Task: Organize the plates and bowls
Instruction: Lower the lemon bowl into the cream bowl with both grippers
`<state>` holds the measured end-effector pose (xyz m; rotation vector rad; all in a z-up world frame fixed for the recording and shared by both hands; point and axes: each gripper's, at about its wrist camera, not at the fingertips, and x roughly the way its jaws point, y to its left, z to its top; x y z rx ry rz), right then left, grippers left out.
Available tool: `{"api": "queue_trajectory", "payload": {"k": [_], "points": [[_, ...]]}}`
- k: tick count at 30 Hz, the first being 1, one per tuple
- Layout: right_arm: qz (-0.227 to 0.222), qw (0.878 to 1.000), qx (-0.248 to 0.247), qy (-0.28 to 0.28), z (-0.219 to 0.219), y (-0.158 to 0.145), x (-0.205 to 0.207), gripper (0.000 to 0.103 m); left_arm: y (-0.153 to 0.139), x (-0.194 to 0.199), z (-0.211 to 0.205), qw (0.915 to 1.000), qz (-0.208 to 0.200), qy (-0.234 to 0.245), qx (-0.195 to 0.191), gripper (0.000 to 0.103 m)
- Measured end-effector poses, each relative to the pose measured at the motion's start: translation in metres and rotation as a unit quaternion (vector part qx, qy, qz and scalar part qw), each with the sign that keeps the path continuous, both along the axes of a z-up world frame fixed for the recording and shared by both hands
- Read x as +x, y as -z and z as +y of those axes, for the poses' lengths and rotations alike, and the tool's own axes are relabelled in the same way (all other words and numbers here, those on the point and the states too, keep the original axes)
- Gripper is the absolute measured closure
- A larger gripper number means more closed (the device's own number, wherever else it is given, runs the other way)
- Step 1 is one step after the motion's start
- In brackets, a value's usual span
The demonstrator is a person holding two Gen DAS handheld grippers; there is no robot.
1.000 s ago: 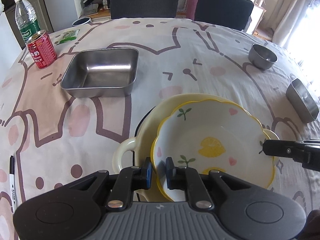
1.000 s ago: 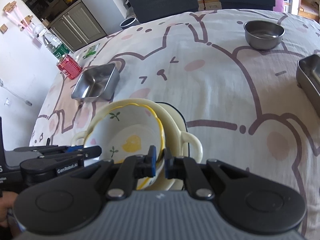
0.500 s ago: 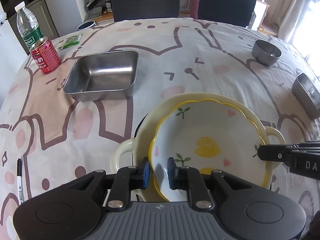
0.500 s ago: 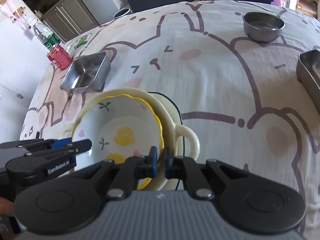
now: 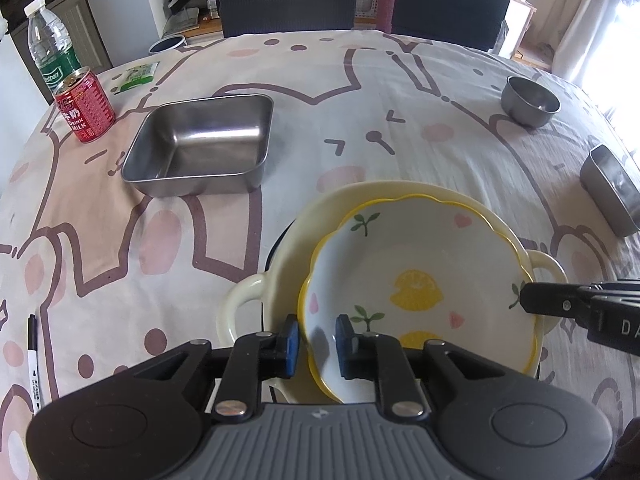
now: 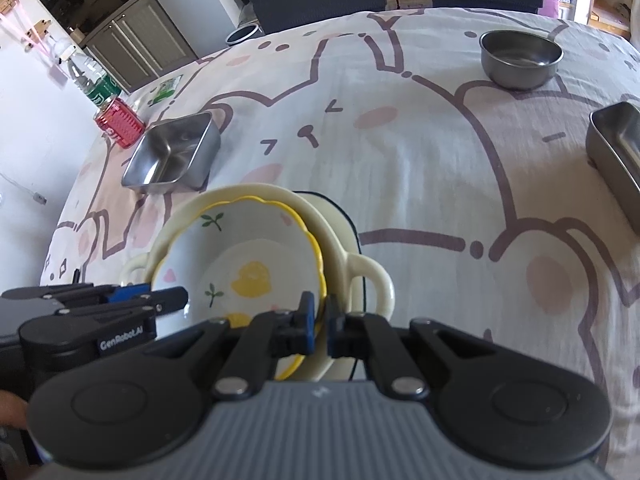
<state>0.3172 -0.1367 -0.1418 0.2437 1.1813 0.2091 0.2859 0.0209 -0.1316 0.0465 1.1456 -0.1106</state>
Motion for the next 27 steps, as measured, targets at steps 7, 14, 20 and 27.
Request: {"api": "queue_trajectory", "payload": {"k": [7, 14, 20, 27], "points": [[-0.009, 1.0, -0.003, -0.007, 0.002, -0.003, -0.001, 0.097, -0.007, -0.004, 0.003, 0.9998, -0.013, 0.001, -0.013, 0.07], [-0.01, 1.0, -0.023, -0.017, 0.009, -0.001, -0.004, 0.098, -0.015, -0.009, 0.004, 0.9994, -0.024, 0.003, -0.023, 0.068], [-0.032, 0.999, -0.019, -0.018, 0.008, -0.009, -0.007, 0.103, -0.018, -0.012, 0.003, 0.9994, -0.027, 0.008, -0.022, 0.065], [-0.026, 0.999, -0.028, -0.027, 0.012, -0.008, -0.008, 0.102, -0.02, -0.014, 0.004, 0.9994, -0.026, 0.008, -0.019, 0.059]]}}
